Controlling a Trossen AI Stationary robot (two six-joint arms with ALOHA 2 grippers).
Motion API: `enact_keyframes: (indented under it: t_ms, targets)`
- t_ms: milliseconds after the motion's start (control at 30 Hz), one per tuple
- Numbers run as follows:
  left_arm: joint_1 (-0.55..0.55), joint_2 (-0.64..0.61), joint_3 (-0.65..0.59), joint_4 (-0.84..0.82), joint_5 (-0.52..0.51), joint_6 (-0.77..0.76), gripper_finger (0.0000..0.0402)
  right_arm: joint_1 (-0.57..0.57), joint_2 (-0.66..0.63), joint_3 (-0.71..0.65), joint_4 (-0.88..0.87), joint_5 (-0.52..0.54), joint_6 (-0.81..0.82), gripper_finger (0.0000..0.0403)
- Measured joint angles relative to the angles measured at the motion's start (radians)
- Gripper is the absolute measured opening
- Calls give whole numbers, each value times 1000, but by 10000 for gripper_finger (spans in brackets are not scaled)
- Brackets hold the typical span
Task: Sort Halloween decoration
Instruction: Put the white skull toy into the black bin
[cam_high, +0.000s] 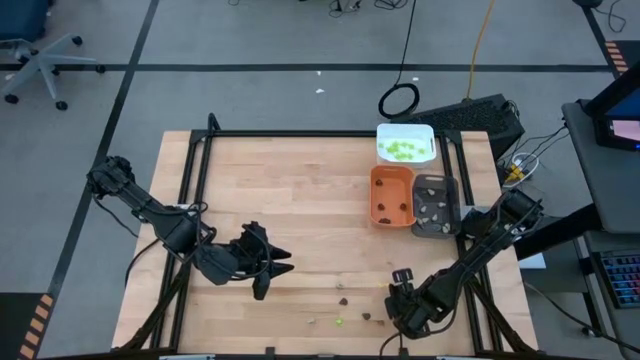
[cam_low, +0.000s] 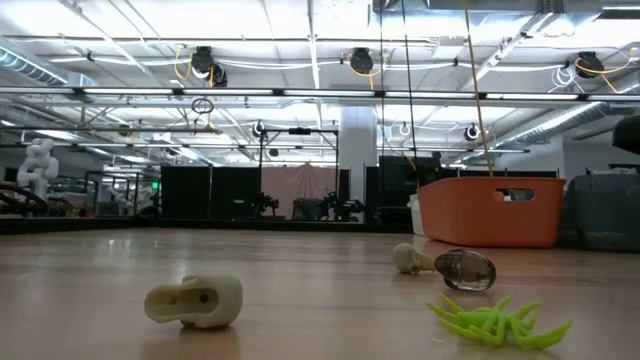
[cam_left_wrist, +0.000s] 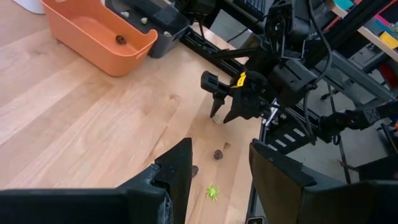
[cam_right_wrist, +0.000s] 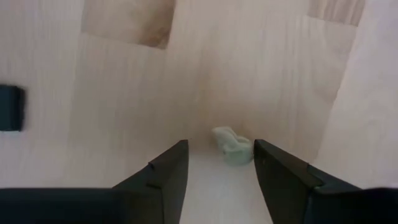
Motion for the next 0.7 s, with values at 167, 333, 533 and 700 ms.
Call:
enact_keyframes:
  t_ms: [167,333,533,700]
  targets:
    - [0,0,0,-1,-3,0,164,-16,0,-20,41,-18,-5,154]
    - [0,0,0,-1,-5,0,164,-25,0,-23,49,-24,-27,130]
    - [0,0,0,-4,-5,0,164,-28,0,-23,53,-25,-34,91]
    - [1,7,0,-5,-5,0,164,-28,0,-23,61,-25,-34,49]
